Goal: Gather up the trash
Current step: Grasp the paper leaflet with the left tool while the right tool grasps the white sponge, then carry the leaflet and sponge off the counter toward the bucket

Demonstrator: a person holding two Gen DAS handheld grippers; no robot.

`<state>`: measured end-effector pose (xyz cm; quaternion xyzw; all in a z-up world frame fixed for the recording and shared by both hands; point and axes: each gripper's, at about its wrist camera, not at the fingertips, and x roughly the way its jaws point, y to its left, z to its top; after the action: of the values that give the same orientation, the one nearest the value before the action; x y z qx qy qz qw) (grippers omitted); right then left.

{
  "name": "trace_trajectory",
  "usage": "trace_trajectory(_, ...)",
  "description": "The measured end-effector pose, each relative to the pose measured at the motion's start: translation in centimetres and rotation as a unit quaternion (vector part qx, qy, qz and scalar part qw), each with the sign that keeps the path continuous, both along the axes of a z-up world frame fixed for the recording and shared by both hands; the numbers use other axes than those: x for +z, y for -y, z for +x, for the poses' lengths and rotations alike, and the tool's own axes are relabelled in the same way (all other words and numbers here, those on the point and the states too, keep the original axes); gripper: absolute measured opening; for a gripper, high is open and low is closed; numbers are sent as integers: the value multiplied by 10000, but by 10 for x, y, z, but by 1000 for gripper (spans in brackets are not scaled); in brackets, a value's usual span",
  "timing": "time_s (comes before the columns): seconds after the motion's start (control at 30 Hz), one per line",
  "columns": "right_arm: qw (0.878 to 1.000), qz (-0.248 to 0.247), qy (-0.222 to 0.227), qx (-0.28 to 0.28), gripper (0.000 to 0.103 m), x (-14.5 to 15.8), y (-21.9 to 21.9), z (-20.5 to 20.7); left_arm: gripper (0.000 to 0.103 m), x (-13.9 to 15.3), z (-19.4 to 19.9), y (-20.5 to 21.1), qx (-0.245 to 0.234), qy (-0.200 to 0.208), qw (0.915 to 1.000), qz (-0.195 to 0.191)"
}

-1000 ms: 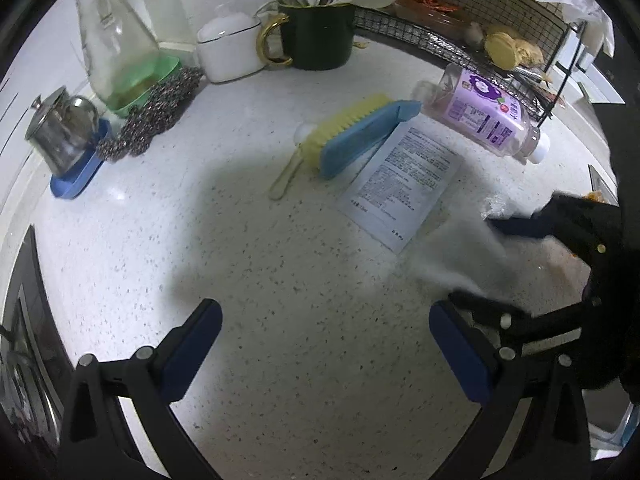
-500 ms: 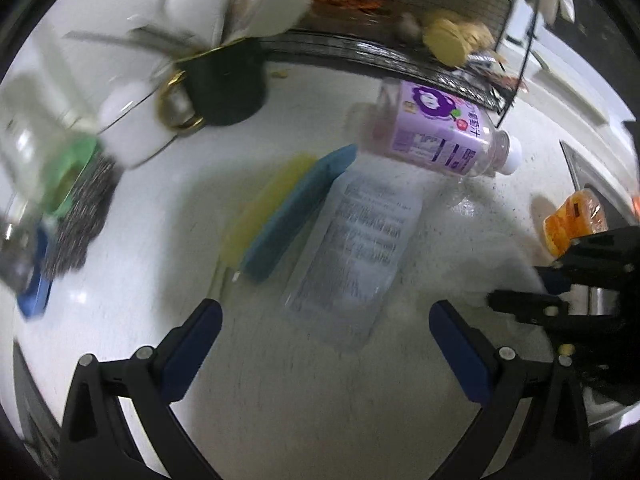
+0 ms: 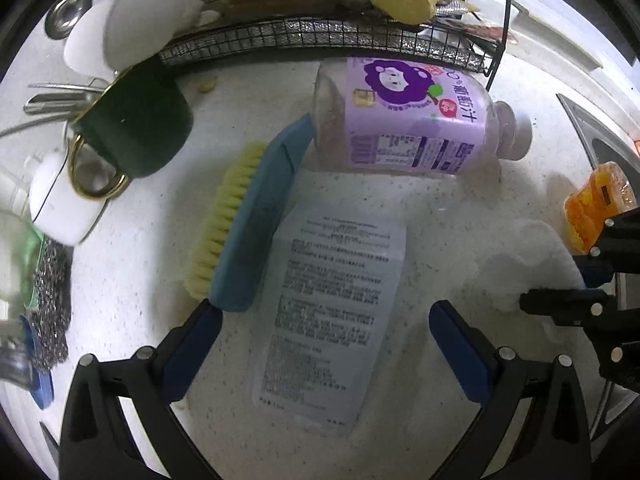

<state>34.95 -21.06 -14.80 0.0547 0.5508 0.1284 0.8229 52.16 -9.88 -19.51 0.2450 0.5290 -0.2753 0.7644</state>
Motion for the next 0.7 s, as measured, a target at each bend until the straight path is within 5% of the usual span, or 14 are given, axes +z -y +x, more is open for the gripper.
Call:
trace_trajectory(0.33, 9999, 99, -13, -112, 10, 4, 12, -8, 102, -13, 28, 13, -142, -240, 9992, -274)
trace_trajectory(0.47, 9997, 163, -18, -184, 10, 5, 15, -11, 89, -12, 26, 20, -337, -218, 9982, -443)
trace_trajectory(0.57, 9996, 199, -63, -209, 10, 2, 18, -6, 69, -7, 26, 23, -361, -157, 9977, -544)
trace_trajectory(0.7, 9995, 208, -83, -204, 10, 1, 18, -4, 63, -6, 24, 26, -347, -142, 9977, -556)
